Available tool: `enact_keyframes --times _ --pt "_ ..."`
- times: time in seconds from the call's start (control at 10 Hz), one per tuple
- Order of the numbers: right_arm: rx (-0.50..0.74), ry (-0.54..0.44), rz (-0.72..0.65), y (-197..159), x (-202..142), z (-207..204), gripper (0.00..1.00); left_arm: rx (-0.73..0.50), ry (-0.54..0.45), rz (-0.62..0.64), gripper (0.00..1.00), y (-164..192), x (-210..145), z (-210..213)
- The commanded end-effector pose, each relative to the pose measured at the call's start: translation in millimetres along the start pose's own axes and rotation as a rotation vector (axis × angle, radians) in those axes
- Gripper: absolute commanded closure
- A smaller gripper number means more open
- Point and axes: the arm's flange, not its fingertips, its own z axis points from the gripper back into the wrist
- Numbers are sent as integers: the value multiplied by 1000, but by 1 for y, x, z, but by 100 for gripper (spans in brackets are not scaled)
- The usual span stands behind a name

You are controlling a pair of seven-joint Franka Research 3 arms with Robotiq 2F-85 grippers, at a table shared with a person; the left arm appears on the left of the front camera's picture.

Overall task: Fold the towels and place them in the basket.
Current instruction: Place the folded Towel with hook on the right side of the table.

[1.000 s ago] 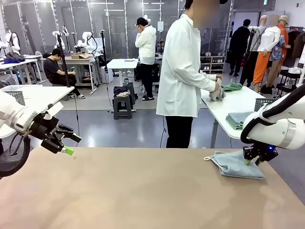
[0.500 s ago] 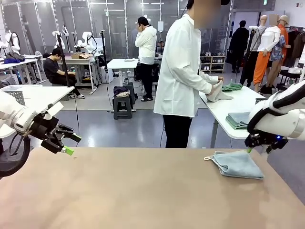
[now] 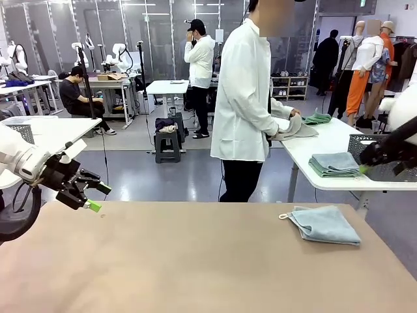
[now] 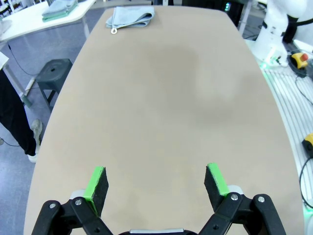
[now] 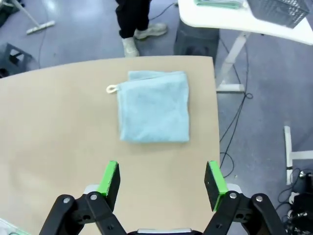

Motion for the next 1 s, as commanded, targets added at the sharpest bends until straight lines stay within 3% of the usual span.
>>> enact_keyframes --times 0.0,0.3,0.6,0.7,0.9 --pt "83 22 40 5 -13 47 13 4 7 6 0 -2 2 1" --pt "117 111 149 13 -28 93 13 4 7 6 0 -2 2 1" --pt "153 77 229 21 -40 103 13 4 7 6 0 -2 2 1" --pt "130 109 150 23 -35 99 13 4 7 6 0 -2 2 1" --pt "130 109 150 23 -35 99 13 4 7 6 0 -2 2 1"
